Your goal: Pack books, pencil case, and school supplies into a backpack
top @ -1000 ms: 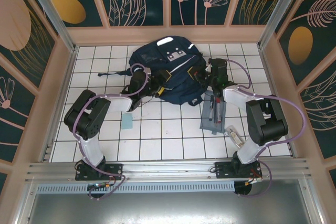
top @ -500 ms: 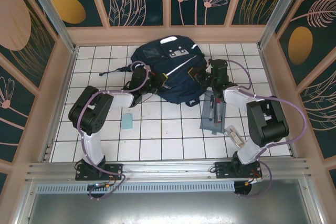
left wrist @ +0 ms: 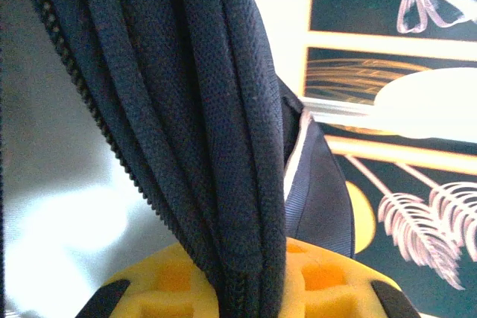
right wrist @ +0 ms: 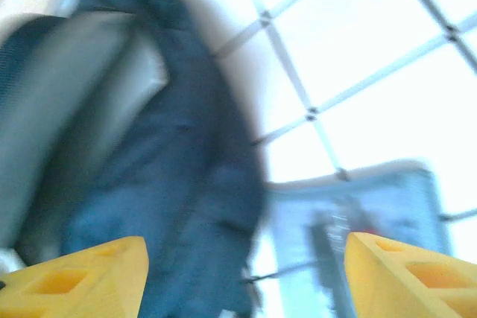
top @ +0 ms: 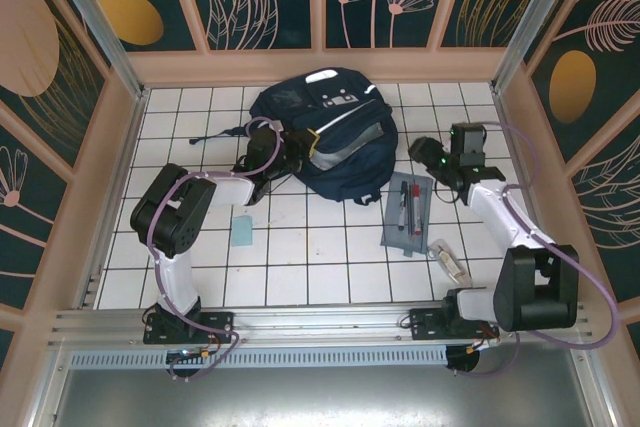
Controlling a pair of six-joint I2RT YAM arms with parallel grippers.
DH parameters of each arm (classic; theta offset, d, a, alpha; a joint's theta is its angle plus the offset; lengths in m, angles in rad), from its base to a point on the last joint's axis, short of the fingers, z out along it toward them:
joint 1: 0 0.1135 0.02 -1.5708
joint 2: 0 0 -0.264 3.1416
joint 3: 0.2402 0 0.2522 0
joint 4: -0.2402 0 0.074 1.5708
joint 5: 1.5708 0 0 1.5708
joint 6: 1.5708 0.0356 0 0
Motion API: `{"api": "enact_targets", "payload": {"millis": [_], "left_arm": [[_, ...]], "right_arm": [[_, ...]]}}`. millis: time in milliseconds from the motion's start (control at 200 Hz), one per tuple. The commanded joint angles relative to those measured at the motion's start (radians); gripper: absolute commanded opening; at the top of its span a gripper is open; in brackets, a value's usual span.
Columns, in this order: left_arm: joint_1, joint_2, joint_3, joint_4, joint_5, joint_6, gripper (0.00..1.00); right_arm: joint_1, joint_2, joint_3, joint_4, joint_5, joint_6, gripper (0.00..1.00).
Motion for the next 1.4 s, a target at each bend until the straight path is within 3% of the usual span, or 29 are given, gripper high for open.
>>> {"api": "enact_targets", "payload": {"millis": [0,300,480,640,730,861,1061,1396], "left_arm": [[0.015,-0.051,-0.023,0.274,-0.071,-0.165,0.0],[0.014,-0.081,-0.114,0.385,-0.137,-0.321,0.0],[0.014,-0.055,-0.126,0.455,-0.146,-0.403,0.0],[0.014,-0.045,-0.127,0.473,-0.149,-0.428,0.0],[0.015,-0.049,-0.126,0.469,-0.148,-0.425,0.0],[0.015,-0.047,-0.126,0.454,-0.148,-0.411,0.0],[0.015,-0.045,-0.119,0.428,-0.147,-0.371,0.0],[0.015,-0.041,-0.08,0.403,-0.132,-0.31,0.0]], "right_arm": [[-0.026,0.013,-0.089,-0.066,0.037,-0.038,0.7],[-0.011,0.183,-0.101,-0.027,0.037,-0.058,0.68],[0.065,0.281,-0.049,-0.071,0.088,-0.085,0.78],[0.141,0.348,-0.001,-0.121,0.189,-0.083,0.77],[0.168,0.378,0.019,-0.141,0.245,-0.073,0.63],[0.168,0.382,0.027,-0.122,0.233,-0.064,0.27],[0.142,0.306,0.08,-0.136,0.174,-0.084,0.02],[0.083,0.102,0.211,-0.239,0.022,-0.118,0.0]]}}
